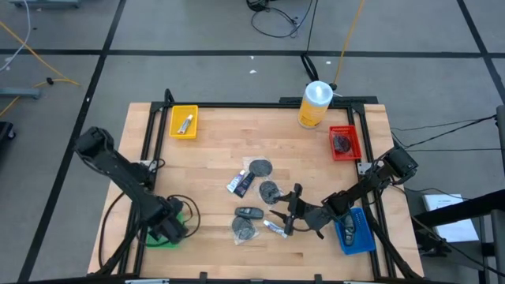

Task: Pick & Place Travel size toiletries
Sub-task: Put the dark blue shave cream into the green bin, then put the white toothpaste into the yellow bin

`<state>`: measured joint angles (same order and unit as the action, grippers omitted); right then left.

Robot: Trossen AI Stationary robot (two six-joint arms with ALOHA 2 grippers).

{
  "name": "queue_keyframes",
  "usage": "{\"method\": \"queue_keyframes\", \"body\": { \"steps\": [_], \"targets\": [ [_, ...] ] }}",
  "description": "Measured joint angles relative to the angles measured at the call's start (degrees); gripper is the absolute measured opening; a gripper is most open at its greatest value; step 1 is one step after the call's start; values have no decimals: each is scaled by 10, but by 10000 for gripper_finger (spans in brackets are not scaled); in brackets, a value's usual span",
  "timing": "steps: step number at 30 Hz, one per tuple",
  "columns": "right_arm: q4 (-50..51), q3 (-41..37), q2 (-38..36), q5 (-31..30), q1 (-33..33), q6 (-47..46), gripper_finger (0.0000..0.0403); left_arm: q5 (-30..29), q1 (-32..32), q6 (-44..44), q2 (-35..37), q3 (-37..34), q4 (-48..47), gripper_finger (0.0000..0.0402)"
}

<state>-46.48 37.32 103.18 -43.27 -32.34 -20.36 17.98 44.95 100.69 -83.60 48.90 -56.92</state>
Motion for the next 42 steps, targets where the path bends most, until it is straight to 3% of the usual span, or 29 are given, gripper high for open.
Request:
{"method": "queue_keyframes", "body": {
  "steps": [9, 14, 17, 20, 28, 32, 35, 38, 42],
  "targets": [
    [0, 0, 0, 0, 0, -4, 212, 0, -36, -86, 18, 0, -20, 252],
    [0, 0, 0, 0, 0, -10, 212, -23, -55, -116, 71, 0, -17, 294],
    [0, 0, 0, 0, 0, -10, 212, -68, -56, -140, 109, 0, 20, 299],
    [0, 0, 0, 0, 0, -10, 212, -132, -56, -218, 143, 0, 93, 296],
    [0, 0, 0, 2, -3, 12, 212, -418, -62, -664, 169, 0, 336, 275],
    [-28, -1, -1, 55, -27, 88, 212, -537, -75, -826, 158, 1, 436, 274],
    [-42, 2, -16, 60, -53, 144, 212, -575, -93, -870, 142, 1, 469, 274],
    [-27, 2, -47, 56, -77, 182, 212, -566, -106, -869, 125, 1, 480, 273],
    [46, 3, -91, 59, -108, 162, 212, -559, -117, -838, 91, 0, 458, 273]
  ]
}}
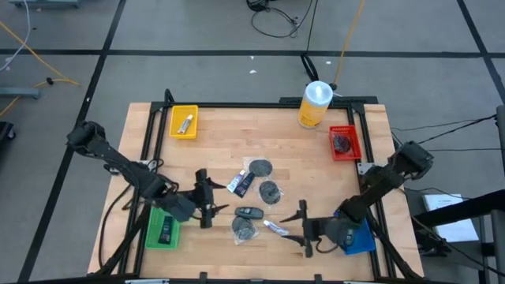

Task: Pick & Place Travel size toiletries
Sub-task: Put the white toothpaste into the yellow bin

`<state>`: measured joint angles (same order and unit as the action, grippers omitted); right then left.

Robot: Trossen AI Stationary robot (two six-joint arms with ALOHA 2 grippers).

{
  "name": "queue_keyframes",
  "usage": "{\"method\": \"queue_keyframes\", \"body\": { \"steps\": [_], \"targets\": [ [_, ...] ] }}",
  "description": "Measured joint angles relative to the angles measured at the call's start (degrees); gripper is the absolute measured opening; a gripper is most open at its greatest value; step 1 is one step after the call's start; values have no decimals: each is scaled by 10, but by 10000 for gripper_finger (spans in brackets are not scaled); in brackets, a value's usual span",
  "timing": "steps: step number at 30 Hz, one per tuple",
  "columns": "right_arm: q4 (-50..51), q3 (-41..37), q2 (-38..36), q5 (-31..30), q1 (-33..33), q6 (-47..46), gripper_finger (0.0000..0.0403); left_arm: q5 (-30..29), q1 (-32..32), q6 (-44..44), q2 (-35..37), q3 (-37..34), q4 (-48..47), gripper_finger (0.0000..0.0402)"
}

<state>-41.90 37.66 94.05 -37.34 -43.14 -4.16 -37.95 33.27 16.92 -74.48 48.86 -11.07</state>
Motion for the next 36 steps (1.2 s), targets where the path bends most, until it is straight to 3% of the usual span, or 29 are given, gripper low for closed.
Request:
{"method": "queue_keyframes", "body": {
  "steps": [10, 14, 19, 24, 32, 36],
  "targets": [
    [156, -1, 16, 22, -8, -188, 233, 5, -30, 13, -87, 1, 35, 273],
    [150, -1, 43, 62, 1, -213, 251, 9, -46, 13, -130, 1, 68, 273],
    [97, -1, 80, 91, 13, -211, 241, 65, -70, 0, -181, 1, 118, 274],
    [79, 0, 103, 91, 28, -250, 181, 95, -85, -30, -224, 1, 189, 273],
    [84, 0, 102, 91, 30, -253, 26, 122, -111, -74, -275, 1, 327, 274],
    [87, 0, 74, 61, 28, -242, 11, 140, -121, -90, -276, 1, 336, 273]
  ]
}}
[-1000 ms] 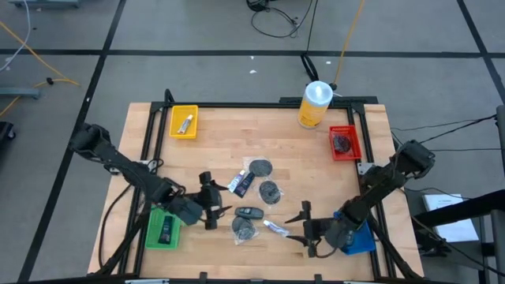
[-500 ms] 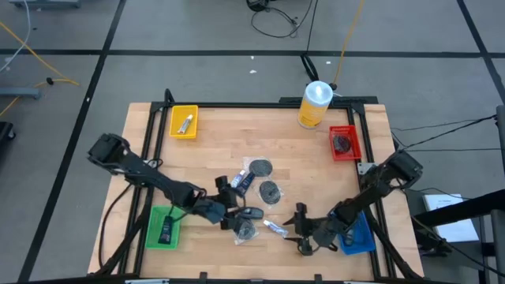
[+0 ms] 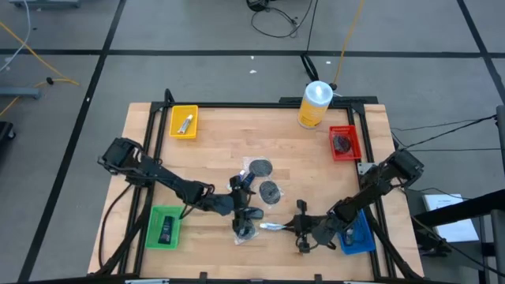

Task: Pick & Place Travel size toiletries
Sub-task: Put the white toothpaste into the yellow bin

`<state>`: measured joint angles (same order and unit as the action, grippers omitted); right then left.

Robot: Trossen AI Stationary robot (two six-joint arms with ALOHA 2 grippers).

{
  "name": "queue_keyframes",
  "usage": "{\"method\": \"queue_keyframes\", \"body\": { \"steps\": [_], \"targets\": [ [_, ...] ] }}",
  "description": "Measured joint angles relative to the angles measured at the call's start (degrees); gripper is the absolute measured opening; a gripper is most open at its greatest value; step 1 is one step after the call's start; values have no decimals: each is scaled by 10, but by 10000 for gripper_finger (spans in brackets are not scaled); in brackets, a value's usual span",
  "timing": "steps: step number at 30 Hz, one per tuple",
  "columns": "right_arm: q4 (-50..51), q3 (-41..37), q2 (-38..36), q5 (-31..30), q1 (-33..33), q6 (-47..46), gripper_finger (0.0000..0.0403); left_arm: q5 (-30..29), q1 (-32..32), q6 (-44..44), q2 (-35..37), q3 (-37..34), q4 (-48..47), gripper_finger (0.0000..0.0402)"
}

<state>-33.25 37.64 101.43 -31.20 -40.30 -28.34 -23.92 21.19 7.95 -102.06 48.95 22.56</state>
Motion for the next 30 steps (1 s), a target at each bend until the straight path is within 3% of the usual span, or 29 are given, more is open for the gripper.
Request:
{"method": "queue_keyframes", "body": {
  "steps": [5, 9, 19, 24, 30],
  "targets": [
    [-8, 0, -41, -108, -15, 63, 3, 0, 8, -52, 4, 0, 41, 273],
    [-77, -2, -46, -166, -29, 181, 2, -1, 17, -92, 4, -1, 85, 273],
    [-343, 0, -47, -96, -37, 475, 1, 6, 21, -151, 4, 0, 161, 273],
    [-340, 0, -53, -138, -48, 506, 1, 20, 22, -160, 4, 0, 165, 273],
    [-357, 0, -54, -132, -24, 513, 1, 105, 22, -166, 4, 0, 268, 273]
  ]
}}
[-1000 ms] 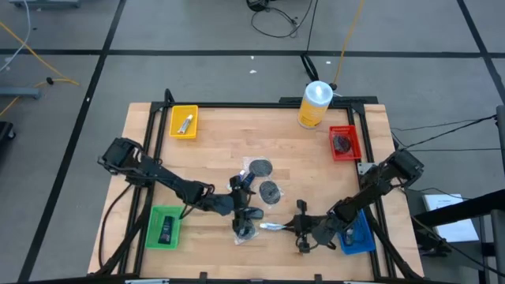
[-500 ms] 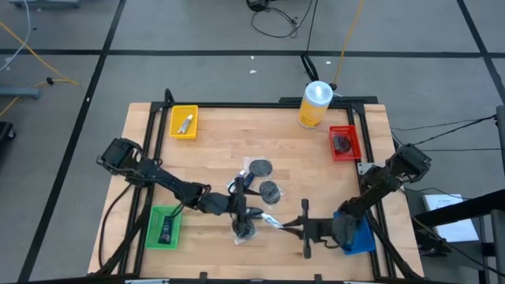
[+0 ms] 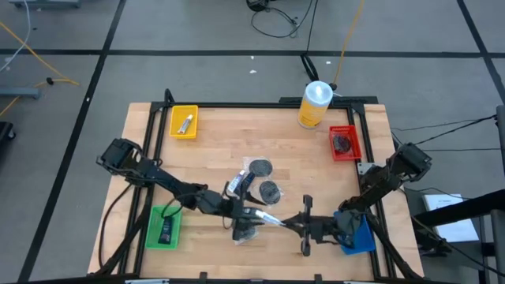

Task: Pick & Place Travel size toiletries
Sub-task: Put the white toothpaste into the yellow bin

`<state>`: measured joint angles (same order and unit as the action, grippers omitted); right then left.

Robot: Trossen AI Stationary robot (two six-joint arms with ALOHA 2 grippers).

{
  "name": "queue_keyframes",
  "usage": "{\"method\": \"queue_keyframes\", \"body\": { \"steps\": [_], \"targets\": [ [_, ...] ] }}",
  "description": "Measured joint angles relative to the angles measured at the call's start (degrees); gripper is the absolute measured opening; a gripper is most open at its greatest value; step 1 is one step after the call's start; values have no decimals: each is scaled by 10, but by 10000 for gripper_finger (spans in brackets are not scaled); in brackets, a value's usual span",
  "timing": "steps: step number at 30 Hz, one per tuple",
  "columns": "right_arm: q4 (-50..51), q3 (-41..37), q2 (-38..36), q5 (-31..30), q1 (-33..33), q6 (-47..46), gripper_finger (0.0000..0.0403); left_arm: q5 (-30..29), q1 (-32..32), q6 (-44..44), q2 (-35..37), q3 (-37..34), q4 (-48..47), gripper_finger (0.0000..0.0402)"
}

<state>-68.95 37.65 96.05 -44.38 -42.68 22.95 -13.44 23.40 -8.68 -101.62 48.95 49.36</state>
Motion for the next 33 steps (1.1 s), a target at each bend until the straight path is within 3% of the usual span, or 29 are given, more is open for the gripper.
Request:
{"method": "queue_keyframes", "body": {
  "steps": [5, 16, 20, 29, 33],
  "targets": [
    [-13, 0, 0, 45, 34, 13, 0, 15, 0, 1, 0, 0, 65, 273],
    [-11, 0, 0, 39, 41, 13, 0, -27, -6, 43, 0, 0, 26, 268],
    [-9, 0, 0, 40, 41, 7, 0, -26, -5, 44, 0, 0, 27, 224],
    [-1, 0, 0, 37, 41, -5, 3, -9, -5, 47, 0, 0, 26, 63],
    [25, 0, 0, 22, 41, -35, 20, -11, -4, 48, 4, 0, 7, 44]
  ]
}}
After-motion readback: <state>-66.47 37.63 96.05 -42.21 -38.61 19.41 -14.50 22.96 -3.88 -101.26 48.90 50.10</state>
